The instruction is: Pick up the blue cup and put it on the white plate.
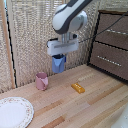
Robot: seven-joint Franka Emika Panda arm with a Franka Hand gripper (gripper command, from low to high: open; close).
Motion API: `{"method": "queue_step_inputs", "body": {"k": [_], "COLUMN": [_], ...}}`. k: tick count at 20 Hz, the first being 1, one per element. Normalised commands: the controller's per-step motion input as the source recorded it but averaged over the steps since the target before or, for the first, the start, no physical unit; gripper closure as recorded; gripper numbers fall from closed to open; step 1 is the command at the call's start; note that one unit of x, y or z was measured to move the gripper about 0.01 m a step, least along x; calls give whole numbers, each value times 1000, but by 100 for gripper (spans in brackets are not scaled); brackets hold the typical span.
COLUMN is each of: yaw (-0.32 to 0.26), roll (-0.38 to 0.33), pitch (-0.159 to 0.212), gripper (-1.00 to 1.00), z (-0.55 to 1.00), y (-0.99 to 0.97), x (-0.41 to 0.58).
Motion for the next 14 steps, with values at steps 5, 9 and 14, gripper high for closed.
{"method": "queue_step_inputs", "body": {"k": [5,9,14], "yaw": [0,0,0], "roll": [-5,-16,-23], "pitch": [37,1,0], "gripper": [100,100,100], "z": [325,151,12], "y": [947,969,982], "x": [157,82,50]}}
